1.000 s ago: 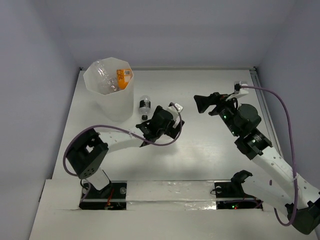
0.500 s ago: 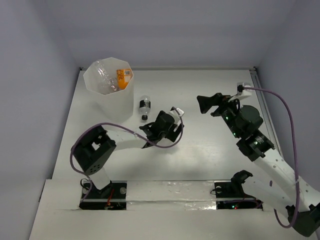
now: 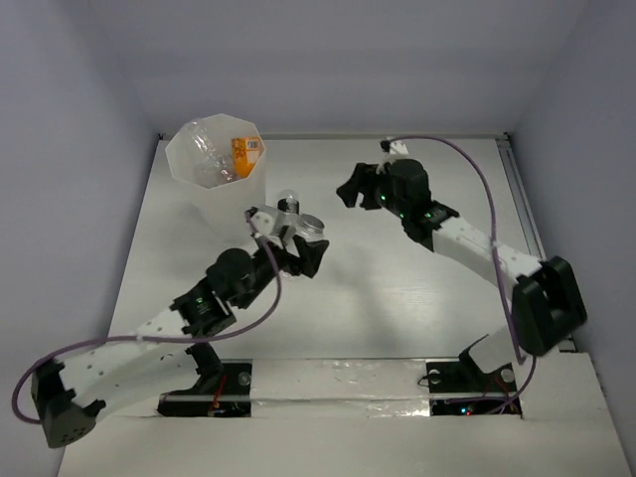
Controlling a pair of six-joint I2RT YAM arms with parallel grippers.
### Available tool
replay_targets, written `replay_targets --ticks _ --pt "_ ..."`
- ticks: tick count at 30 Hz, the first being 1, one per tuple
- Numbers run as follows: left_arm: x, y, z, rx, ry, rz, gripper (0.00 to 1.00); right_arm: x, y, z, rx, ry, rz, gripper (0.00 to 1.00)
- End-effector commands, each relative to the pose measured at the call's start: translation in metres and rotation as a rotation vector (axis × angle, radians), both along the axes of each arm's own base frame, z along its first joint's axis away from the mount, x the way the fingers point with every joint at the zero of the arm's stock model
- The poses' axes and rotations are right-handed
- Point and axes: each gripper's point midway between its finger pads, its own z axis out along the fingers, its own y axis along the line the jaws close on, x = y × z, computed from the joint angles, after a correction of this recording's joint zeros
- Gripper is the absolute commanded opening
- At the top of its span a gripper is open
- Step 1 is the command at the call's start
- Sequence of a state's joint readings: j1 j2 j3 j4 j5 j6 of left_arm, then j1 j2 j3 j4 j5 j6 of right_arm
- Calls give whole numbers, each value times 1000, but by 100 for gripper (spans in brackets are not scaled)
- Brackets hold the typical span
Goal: Put the plastic bottles in the bin
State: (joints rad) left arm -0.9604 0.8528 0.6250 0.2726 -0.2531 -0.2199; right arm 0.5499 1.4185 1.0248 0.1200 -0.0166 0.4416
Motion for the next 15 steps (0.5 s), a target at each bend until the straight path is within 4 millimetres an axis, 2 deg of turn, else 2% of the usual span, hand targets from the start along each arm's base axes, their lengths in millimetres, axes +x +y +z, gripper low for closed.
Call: replay_targets --ticks 1,2,4,5,7,8,10,11,15 --pt "-14 33 58 -202 -55 62 43 34 50 16 84 -2 132 77" --pt "-16 40 63 -214 -50 74 43 39 61 8 86 28 165 80" --pt "-22 59 91 -286 -73 114 43 53 88 -8 85 79 187 88" --pt "-24 64 93 -300 -55 127 44 60 93 -14 82 96 187 90" --pt "-29 80 109 -358 -68 159 44 58 116 -30 63 155 221 92" --pt "-30 85 111 -370 -62 172 44 68 130 -37 58 166 234 94" --pt "-36 97 121 -407 -75 181 45 69 140 -57 21 224 241 96" --pt "-37 102 124 -416 -75 196 45 78 147 -66 12 240 241 96" --pt "-46 121 140 -457 -98 212 45 74 160 -96 -28 317 254 97"
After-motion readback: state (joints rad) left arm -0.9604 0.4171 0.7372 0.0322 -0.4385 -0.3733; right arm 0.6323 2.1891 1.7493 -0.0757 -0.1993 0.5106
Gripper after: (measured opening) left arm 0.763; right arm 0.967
